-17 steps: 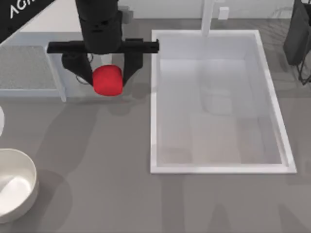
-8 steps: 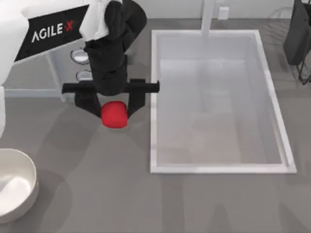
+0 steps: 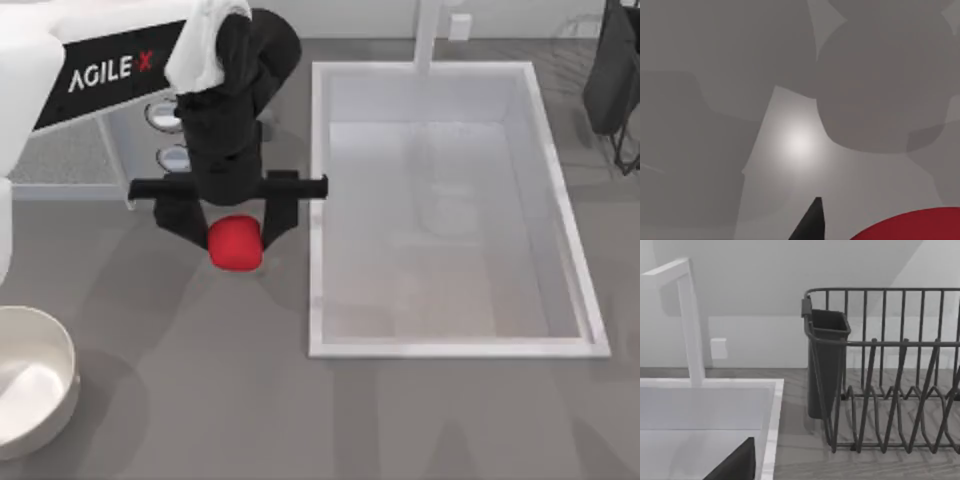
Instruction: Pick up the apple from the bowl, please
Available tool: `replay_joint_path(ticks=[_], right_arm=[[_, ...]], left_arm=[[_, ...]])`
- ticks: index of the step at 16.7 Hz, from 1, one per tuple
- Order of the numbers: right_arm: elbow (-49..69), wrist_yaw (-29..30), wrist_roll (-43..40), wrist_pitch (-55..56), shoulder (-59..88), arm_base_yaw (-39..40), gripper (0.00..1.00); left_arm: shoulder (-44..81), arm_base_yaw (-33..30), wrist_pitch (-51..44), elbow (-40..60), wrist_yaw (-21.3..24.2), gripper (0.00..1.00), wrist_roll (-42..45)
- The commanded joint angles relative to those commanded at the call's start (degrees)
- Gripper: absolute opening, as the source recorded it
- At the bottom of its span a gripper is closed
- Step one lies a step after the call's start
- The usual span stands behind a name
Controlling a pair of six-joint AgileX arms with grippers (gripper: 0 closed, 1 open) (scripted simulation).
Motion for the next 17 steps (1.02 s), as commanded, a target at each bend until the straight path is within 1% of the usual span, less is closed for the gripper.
replay_joint_path(ticks=[11, 12, 17], right_arm=[[0.0, 0.0, 0.0, 0.0, 0.0, 0.0, 1.0], [0.0, 0.0, 0.0, 0.0, 0.0, 0.0, 1.0], [0.0, 0.0, 0.0, 0.0, 0.0, 0.0, 1.0]], left_arm=[[0.0, 0.0, 0.0, 0.0, 0.0, 0.98, 0.0], [0.0, 0.0, 0.0, 0.0, 0.0, 1.0, 0.0], [0.0, 0.0, 0.0, 0.0, 0.0, 1.0, 0.0]])
